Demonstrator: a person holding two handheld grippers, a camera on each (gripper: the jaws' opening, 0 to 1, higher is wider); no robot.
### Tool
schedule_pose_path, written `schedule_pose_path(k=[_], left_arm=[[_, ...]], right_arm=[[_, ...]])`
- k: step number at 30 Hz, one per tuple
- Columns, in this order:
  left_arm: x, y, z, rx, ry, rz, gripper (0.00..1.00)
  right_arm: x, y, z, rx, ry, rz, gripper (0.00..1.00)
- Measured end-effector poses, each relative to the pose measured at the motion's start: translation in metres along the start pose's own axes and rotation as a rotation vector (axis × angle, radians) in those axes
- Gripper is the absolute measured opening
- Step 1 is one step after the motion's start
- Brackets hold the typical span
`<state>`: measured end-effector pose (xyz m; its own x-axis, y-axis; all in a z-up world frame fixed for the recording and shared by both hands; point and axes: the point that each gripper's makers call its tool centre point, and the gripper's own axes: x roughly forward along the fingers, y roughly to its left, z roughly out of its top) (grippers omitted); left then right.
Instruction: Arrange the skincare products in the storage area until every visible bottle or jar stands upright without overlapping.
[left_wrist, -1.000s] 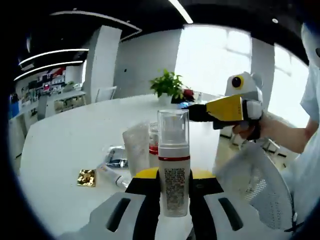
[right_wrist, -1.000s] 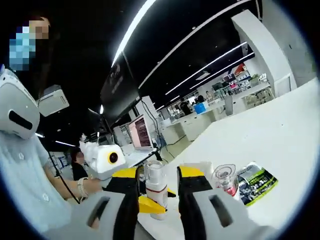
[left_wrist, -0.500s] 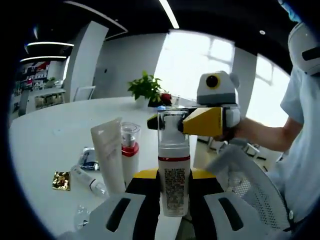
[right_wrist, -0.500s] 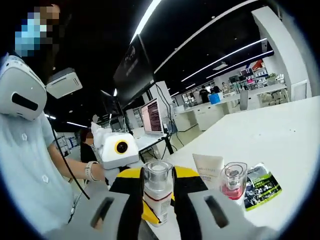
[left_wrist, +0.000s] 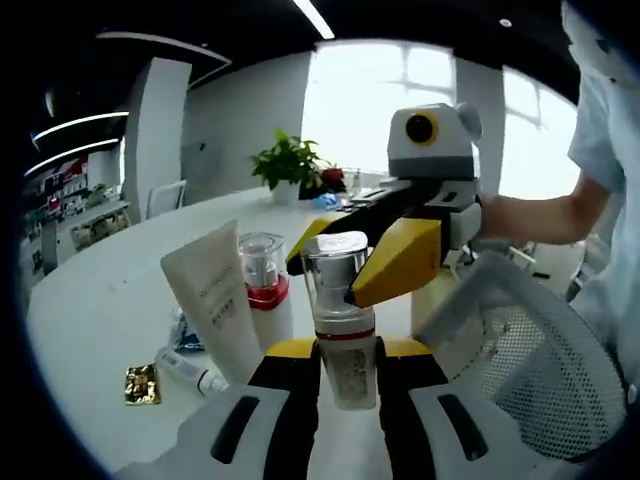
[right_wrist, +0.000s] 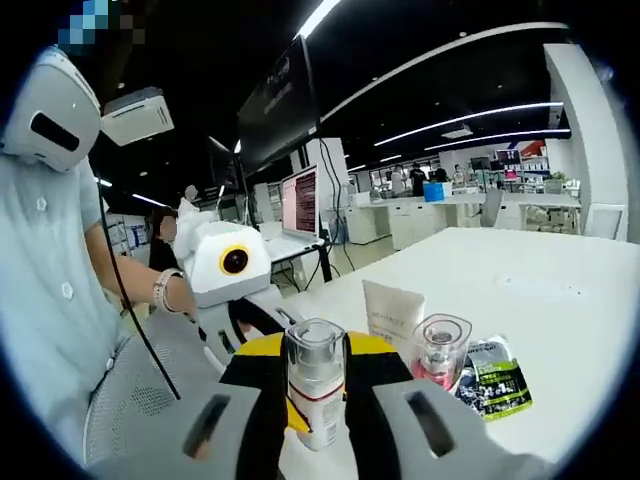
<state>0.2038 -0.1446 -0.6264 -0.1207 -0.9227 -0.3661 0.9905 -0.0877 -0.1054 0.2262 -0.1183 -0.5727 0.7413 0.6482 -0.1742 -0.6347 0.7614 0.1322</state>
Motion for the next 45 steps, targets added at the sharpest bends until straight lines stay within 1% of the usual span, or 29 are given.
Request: schedule_pose_path(k=[1, 2, 3, 4, 5, 7, 9, 11, 13, 15, 21, 24, 29, 30, 34, 36, 38, 41, 44, 45], left_arm=[[0.001, 0.000, -0.003, -0.013, 0.015, -0.007, 0.17], [0.003, 0.002, -0.006, -0.024, 0.022, -0.006, 0.17], [0.004, 0.002, -0.008, -0.015, 0.021, -0.002, 0.17], [0.005, 0.003, -0.011, 0.015, 0.020, 0.001, 0.17], [0.006, 0.004, -0.013, 0.017, 0.021, 0.003, 0.16], [0.009, 0.004, -0.020, 0.029, 0.033, 0.004, 0.16], [0.012, 0.007, -0.028, 0.056, 0.048, 0.012, 0.16], [0.016, 0.009, -0.033, 0.057, 0.046, 0.014, 0.16], [0.019, 0.012, -0.038, 0.025, 0.033, 0.010, 0.16], [0.021, 0.015, -0.042, 0.026, 0.036, 0.013, 0.16], [0.023, 0.019, -0.055, 0.034, 0.036, 0.020, 0.16], [0.024, 0.020, -0.059, 0.046, 0.046, 0.019, 0.17], [0.026, 0.023, -0.063, 0.055, 0.042, 0.012, 0.17], [0.026, 0.024, -0.061, 0.061, 0.028, 0.014, 0.17], [0.025, 0.025, -0.061, 0.057, 0.024, 0.013, 0.17], [0.025, 0.025, -0.060, 0.074, 0.020, 0.014, 0.17], [0.024, 0.026, -0.061, 0.098, 0.028, 0.021, 0.17], [0.023, 0.026, -0.062, 0.090, 0.036, 0.016, 0.17], [0.019, 0.026, -0.070, 0.105, 0.095, 0.015, 0.22], [0.017, 0.025, -0.070, 0.105, 0.104, 0.016, 0.23]], right_arm=[[0.001, 0.001, -0.004, -0.004, 0.017, 0.009, 0.20], [0.001, 0.001, -0.005, -0.008, 0.019, 0.011, 0.20], [0.002, 0.002, -0.008, -0.026, 0.025, 0.016, 0.20], [0.002, 0.002, -0.010, -0.030, 0.030, 0.020, 0.20], [0.001, 0.001, -0.014, -0.043, 0.038, 0.031, 0.20], [0.001, -0.001, -0.022, -0.036, 0.067, 0.047, 0.20], [0.002, -0.001, -0.028, -0.067, 0.091, 0.065, 0.20], [0.004, -0.004, -0.034, -0.058, 0.110, 0.065, 0.20], [0.007, -0.006, -0.039, -0.060, 0.126, 0.066, 0.20], [0.009, -0.008, -0.044, -0.065, 0.143, 0.061, 0.21], [0.013, -0.010, -0.057, -0.078, 0.154, 0.048, 0.21], [0.016, -0.011, -0.061, -0.091, 0.165, 0.039, 0.21], [0.018, -0.014, -0.065, -0.107, 0.191, 0.034, 0.22], [0.018, -0.014, -0.064, -0.109, 0.184, 0.031, 0.22], [0.015, -0.018, -0.063, -0.083, 0.188, 0.030, 0.22], [0.014, -0.018, -0.064, -0.089, 0.193, 0.027, 0.22], [0.011, -0.017, -0.067, -0.074, 0.213, 0.030, 0.24], [0.009, -0.017, -0.073, -0.071, 0.234, 0.029, 0.28], [0.005, -0.016, -0.078, -0.065, 0.256, 0.032, 0.28], [0.003, -0.016, -0.080, -0.060, 0.269, 0.034, 0.28]])
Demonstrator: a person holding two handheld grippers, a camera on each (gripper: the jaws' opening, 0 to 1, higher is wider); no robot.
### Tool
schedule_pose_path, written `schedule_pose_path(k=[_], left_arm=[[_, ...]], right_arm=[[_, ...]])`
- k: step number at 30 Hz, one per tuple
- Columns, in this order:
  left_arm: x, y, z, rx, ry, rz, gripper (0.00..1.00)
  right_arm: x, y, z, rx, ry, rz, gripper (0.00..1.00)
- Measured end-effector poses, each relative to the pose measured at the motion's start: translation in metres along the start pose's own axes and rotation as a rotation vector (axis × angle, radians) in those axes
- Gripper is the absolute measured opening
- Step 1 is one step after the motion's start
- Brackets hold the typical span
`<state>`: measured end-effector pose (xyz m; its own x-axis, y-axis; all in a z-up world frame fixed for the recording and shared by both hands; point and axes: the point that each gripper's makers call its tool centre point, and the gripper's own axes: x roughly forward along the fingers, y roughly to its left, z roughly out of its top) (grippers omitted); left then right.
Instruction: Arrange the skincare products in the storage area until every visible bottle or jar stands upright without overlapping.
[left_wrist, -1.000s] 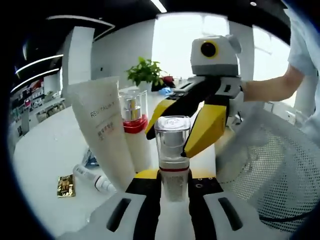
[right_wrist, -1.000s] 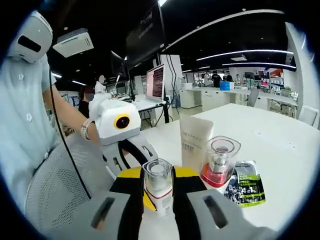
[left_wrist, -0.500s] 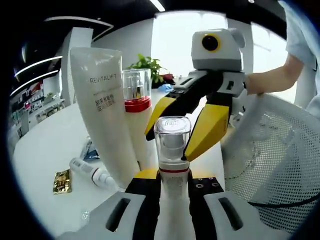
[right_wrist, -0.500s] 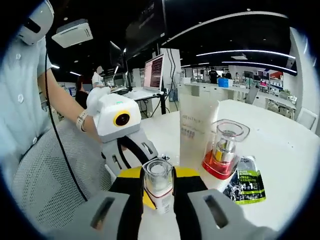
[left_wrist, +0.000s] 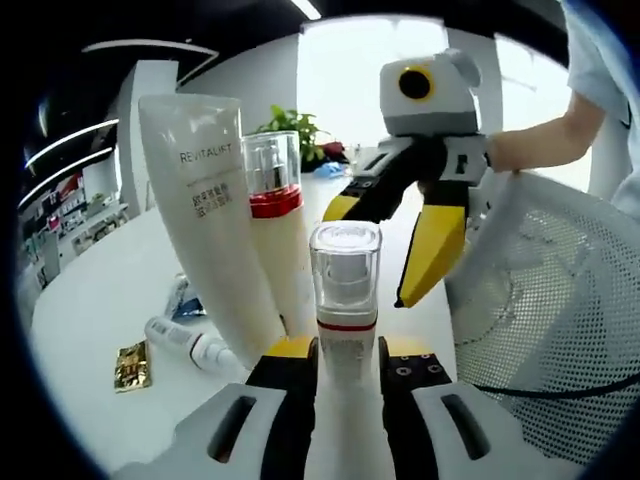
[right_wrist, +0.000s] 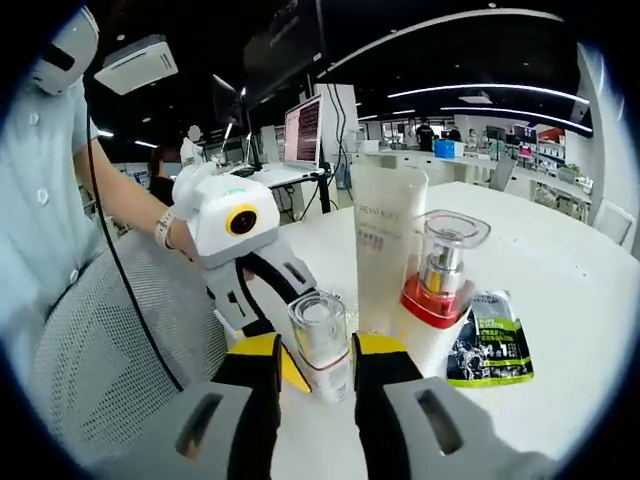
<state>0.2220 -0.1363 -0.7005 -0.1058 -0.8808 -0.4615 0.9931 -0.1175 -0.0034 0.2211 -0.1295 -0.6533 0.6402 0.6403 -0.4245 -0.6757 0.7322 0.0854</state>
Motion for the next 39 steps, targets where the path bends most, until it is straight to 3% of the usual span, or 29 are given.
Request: schedule_pose_path(k=[4, 9, 12, 16, 25, 39], left_arm=[[-0.008, 0.005, -0.011, -0.037, 0.088, 0.048, 0.23], [-0.010, -0.005, -0.015, -0.061, 0.158, 0.036, 0.16], [-0.008, -0.013, -0.022, -0.081, 0.215, 0.017, 0.13], [-0.003, -0.010, -0.019, -0.091, 0.213, 0.032, 0.08], [0.006, 0.002, -0.020, -0.091, 0.228, 0.075, 0.01], [0.023, 0.009, -0.017, -0.076, 0.237, 0.082, 0.04]], right_arm=[[-0.004, -0.002, -0.017, -0.007, 0.075, -0.004, 0.25], [0.002, -0.006, -0.037, -0.043, 0.190, -0.011, 0.21], [0.009, -0.006, -0.041, -0.047, 0.212, -0.001, 0.17], [0.014, -0.007, -0.044, -0.050, 0.230, 0.013, 0.15], [0.008, -0.019, -0.051, -0.030, 0.240, -0.033, 0.10], [0.001, -0.034, -0.054, 0.004, 0.235, -0.088, 0.08]])
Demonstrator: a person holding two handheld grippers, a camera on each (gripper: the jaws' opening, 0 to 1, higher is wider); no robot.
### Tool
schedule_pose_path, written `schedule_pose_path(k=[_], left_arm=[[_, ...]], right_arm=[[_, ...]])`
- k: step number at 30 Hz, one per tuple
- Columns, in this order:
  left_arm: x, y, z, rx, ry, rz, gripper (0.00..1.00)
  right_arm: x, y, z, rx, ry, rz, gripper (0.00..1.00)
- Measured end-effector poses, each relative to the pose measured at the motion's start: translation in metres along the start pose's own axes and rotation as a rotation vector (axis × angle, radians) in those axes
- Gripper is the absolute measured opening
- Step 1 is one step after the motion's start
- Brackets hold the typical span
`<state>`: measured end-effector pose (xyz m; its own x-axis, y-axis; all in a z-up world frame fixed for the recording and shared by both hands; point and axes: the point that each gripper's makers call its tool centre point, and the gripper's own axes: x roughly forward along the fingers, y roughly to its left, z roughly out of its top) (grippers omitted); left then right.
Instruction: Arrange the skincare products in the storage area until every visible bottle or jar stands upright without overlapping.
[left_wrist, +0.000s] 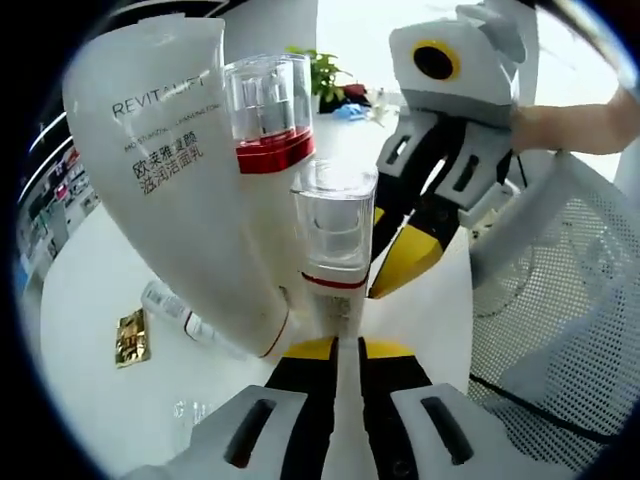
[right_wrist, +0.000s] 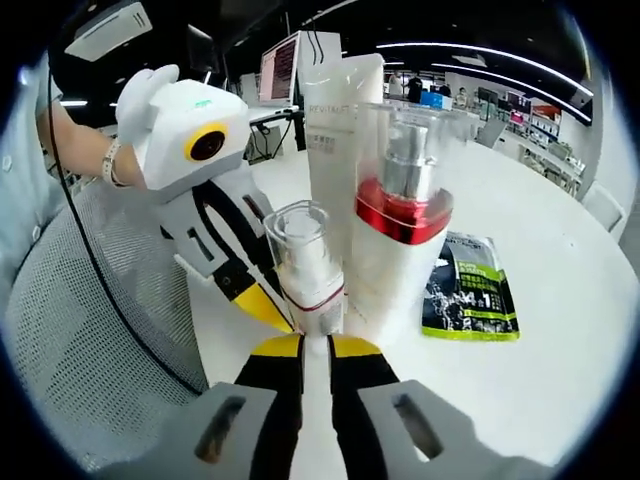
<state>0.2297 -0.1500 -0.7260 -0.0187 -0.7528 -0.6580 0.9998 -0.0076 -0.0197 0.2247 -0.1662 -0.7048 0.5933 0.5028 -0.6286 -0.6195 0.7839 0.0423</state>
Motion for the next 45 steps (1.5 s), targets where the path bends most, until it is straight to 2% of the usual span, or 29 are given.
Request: schedule_pose_path(k=[12, 20, 25, 28, 33, 35, 36, 45], left_arm=[[0.004, 0.001, 0.003, -0.008, -0.001, -0.001, 0.06], [0.001, 0.000, 0.002, -0.012, 0.003, -0.009, 0.06], [-0.013, 0.003, 0.005, -0.017, -0.012, 0.000, 0.07], [-0.022, 0.005, 0.005, -0.011, -0.016, 0.014, 0.11], [-0.042, 0.008, 0.006, -0.052, -0.035, 0.024, 0.16], [-0.051, 0.003, 0.005, -0.091, -0.030, -0.011, 0.22], [-0.057, 0.003, 0.007, -0.089, -0.034, -0.009, 0.26], [-0.099, 0.012, 0.009, -0.080, -0.032, 0.055, 0.37]], right_arm=[[0.000, -0.006, -0.002, 0.019, 0.000, -0.019, 0.08], [-0.004, -0.003, -0.003, 0.011, 0.012, -0.012, 0.11], [-0.016, -0.002, 0.006, 0.011, -0.003, -0.034, 0.12], [-0.023, -0.002, 0.011, 0.013, -0.010, -0.048, 0.14], [-0.037, -0.004, 0.020, 0.008, -0.024, -0.096, 0.17], [-0.043, -0.002, 0.024, 0.016, -0.021, -0.102, 0.21], [-0.047, -0.001, 0.027, 0.015, -0.020, -0.107, 0.23], [-0.070, -0.001, 0.045, 0.027, -0.010, -0.152, 0.40]])
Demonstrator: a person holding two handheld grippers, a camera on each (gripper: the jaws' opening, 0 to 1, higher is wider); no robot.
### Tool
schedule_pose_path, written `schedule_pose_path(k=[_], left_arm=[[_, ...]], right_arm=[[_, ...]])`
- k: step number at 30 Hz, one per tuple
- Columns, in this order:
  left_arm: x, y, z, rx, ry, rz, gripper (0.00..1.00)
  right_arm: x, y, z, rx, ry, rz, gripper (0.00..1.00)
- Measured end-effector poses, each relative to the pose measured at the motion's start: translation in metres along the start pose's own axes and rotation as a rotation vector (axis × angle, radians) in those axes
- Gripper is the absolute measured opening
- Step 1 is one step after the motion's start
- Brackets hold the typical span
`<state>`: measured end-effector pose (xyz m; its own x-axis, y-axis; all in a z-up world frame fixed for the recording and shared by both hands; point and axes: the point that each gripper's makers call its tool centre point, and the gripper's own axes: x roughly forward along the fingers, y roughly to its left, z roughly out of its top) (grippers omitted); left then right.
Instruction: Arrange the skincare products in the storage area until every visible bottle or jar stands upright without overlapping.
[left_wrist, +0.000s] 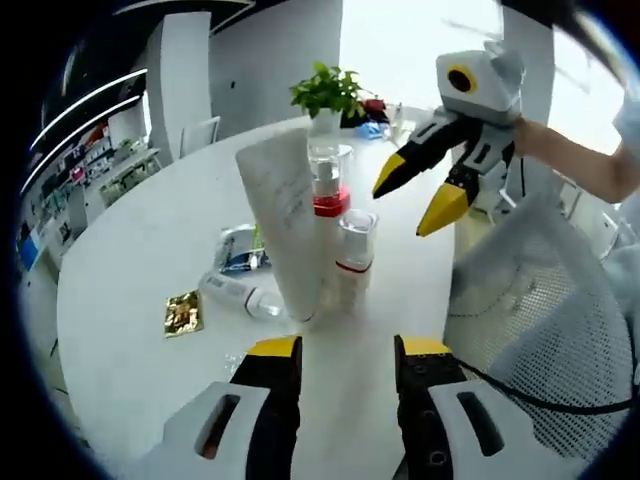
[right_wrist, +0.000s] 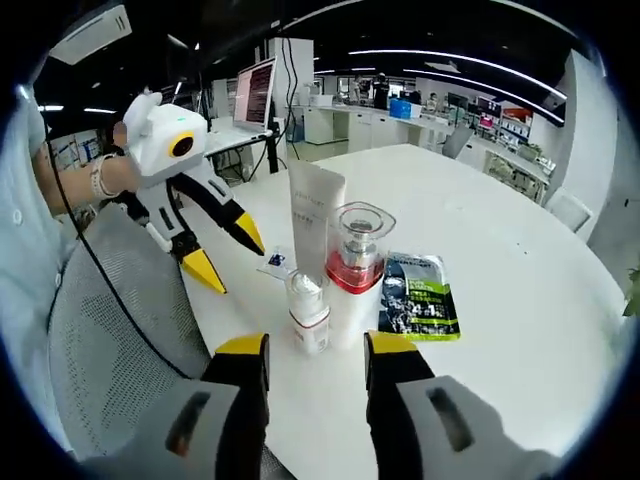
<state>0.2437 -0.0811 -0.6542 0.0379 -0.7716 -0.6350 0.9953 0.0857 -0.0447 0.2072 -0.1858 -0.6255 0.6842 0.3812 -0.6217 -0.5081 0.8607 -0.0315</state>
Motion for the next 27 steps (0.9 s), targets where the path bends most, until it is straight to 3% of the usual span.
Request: schedule_pose_path(k=[3, 16, 27], left_arm=[[-0.013, 0.001, 0.004, -0.008, 0.000, -0.008, 0.42], [-0.056, 0.022, 0.008, -0.013, 0.034, 0.093, 0.69], [-0.079, 0.027, 0.014, -0.002, -0.009, 0.149, 0.94]], right_arm=[[-0.007, -0.002, 0.005, 0.001, 0.009, -0.017, 0.46], [-0.026, -0.004, 0.014, -0.032, 0.062, -0.069, 0.74], [-0.025, -0.011, 0.015, -0.030, 0.069, -0.091, 0.91]])
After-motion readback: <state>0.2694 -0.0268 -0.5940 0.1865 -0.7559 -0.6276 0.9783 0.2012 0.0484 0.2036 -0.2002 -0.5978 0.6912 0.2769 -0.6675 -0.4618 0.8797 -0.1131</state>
